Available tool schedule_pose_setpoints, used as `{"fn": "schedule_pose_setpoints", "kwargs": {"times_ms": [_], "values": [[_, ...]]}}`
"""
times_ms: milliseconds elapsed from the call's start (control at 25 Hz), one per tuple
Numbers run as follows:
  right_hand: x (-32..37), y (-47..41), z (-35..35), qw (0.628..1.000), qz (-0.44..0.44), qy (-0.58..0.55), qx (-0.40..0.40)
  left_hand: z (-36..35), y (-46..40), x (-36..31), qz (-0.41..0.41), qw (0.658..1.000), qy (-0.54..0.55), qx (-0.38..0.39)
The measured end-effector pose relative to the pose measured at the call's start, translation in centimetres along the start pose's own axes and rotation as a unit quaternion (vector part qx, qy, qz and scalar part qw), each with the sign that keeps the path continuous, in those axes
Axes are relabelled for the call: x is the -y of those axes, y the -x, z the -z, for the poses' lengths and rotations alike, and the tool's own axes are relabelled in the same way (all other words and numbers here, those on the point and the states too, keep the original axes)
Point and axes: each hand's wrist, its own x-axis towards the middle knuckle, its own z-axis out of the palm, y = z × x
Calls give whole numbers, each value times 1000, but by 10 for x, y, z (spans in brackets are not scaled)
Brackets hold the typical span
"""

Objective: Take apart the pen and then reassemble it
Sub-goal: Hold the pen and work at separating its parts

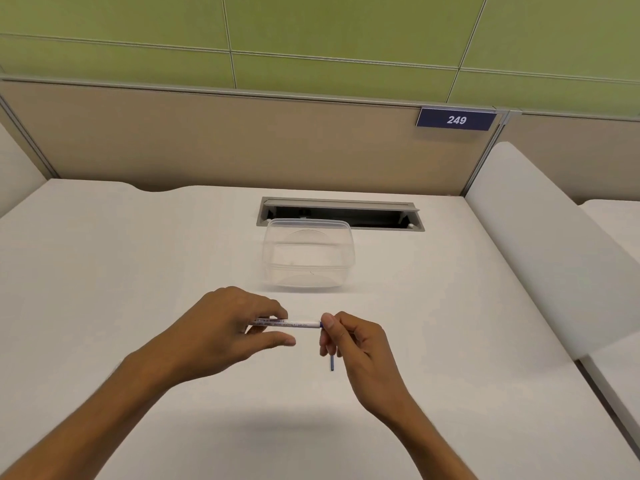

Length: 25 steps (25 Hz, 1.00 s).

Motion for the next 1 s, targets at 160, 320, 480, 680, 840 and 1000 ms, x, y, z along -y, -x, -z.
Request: {"fn": "schedule_pose_setpoints", "kwargs": {"times_ms": [160,320,480,680,840,1000], "values": [[3,1,2,999,18,27,15,3,-2,2,1,998,56,13],[5,-2,7,992,82,101,7,4,-2,5,15,993,115,16],[4,-1,11,982,123,143,4,5,-1,6,9,995,101,24],[4,-1,6,996,32,88,-4,3,0,2,-13,1000,14,4],[5,-1,8,998,18,62,22,3,-1,2,-13,1000,26,6],[4,-2,10,996,38,84,20,5,-4,6,11,996,82,35]]}}
